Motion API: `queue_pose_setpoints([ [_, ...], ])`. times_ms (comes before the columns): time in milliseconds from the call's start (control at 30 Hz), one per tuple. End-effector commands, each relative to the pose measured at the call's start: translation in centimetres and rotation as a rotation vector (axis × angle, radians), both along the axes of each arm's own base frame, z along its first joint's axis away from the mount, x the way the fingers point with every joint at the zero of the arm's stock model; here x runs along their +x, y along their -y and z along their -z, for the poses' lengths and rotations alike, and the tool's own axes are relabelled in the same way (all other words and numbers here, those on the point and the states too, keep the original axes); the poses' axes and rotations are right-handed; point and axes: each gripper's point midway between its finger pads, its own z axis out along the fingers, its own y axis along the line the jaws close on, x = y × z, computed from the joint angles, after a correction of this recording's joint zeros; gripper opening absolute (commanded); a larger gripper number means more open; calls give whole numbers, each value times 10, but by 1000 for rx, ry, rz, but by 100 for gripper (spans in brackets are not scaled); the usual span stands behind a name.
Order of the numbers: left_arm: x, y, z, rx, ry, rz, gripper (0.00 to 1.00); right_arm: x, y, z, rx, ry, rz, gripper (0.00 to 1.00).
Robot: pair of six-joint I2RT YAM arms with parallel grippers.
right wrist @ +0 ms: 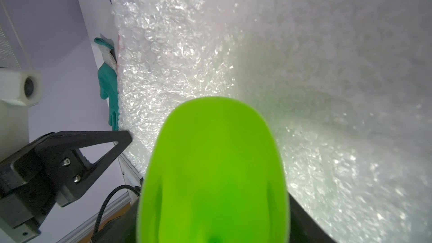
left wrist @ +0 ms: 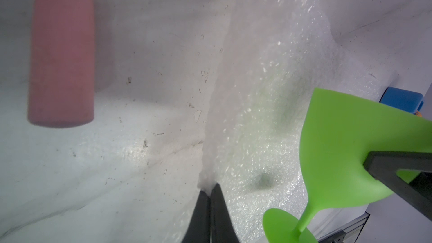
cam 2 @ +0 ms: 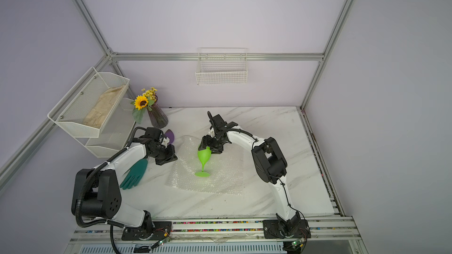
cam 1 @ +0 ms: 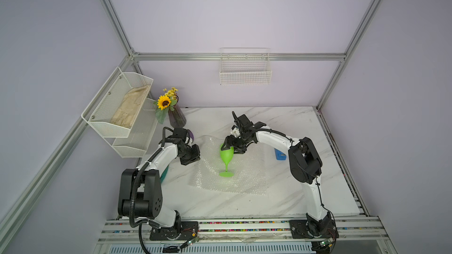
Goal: Wrap wine glasses in bubble wrap
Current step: Adjust the bubble wrap at the center of the board.
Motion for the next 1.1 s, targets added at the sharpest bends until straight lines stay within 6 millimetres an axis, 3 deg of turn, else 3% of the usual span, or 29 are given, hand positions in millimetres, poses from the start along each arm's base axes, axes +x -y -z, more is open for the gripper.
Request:
queue_pose_setpoints([
  [0, 15, -3, -29, 0, 83, -26, 0, 4, -7, -13, 66, 27, 44, 67],
  [333, 19, 12, -58, -71, 139, 27, 0, 8, -7, 27, 15, 18, 16, 67],
  [467, 23, 32, -79, -103, 176, 89, 0, 5, -6, 33, 20, 12, 13, 69],
  [533, 25, 47, -90, -118, 195, 133, 0, 5, -5, 33, 14, 15, 12, 75],
  [667, 27, 77, -103, -113, 205, 224, 0, 4, 0, 24, 5, 32, 19, 86],
  [833, 28, 104, -103, -92, 195, 302, 0, 4, 14, 9, -19, 57, 57, 90],
  [1067, 28, 141, -99, -86, 175, 389, 0, 7, 60, -24, -9, 97, 140, 94],
])
